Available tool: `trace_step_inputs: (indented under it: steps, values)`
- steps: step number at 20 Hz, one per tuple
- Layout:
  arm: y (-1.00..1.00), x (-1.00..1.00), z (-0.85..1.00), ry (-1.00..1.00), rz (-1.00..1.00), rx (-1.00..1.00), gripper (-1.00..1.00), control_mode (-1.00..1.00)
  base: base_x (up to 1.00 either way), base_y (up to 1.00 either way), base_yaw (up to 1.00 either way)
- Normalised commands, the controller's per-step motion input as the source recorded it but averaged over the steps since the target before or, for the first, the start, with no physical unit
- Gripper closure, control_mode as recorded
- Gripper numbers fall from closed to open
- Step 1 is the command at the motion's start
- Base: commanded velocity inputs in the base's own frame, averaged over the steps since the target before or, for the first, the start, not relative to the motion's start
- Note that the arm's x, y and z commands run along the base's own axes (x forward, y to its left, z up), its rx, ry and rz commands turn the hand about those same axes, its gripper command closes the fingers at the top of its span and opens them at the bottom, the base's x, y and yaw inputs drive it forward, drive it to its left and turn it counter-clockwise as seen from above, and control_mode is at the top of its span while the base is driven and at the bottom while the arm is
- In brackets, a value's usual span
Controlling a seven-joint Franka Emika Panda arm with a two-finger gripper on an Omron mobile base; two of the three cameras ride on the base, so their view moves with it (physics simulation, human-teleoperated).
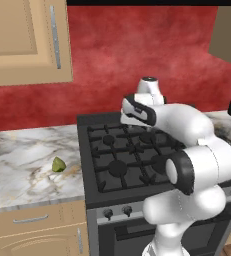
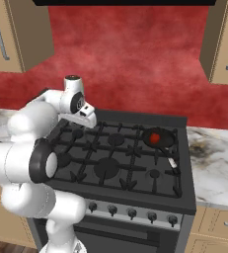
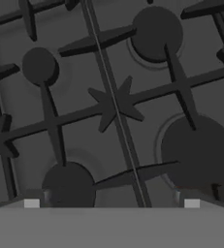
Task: Put the bell pepper and lemon wedge in the pan. Then turn on the rear right burner and set the heat to medium.
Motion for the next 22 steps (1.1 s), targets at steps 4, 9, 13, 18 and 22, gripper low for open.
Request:
trace_step_inputs:
  steps: [4,9,13,18,22]
  values:
    - [1.00,-0.03,0.29,0.09,0.00,-0.21,-1.00,-1.00,0.00,0.00,0.00]
    - [0.84,-0.01,0.00,0.09,0.03,-0.15,-1.00,-1.00,0.00,0.00,0.00]
    - [0.24,0.00,-0.24,0.06,0.11,-0.04,-1.00,-1.00,0.00,0.00,0.00]
    - [0.07,0.00,-0.29,0.01,0.13,0.03,-1.00,-1.00,0.00,0.00,0.00]
    - [0.00,-0.05,-0.38,0.00,0.10,0.13,-1.00,-1.00,0.00,0.00,0.00]
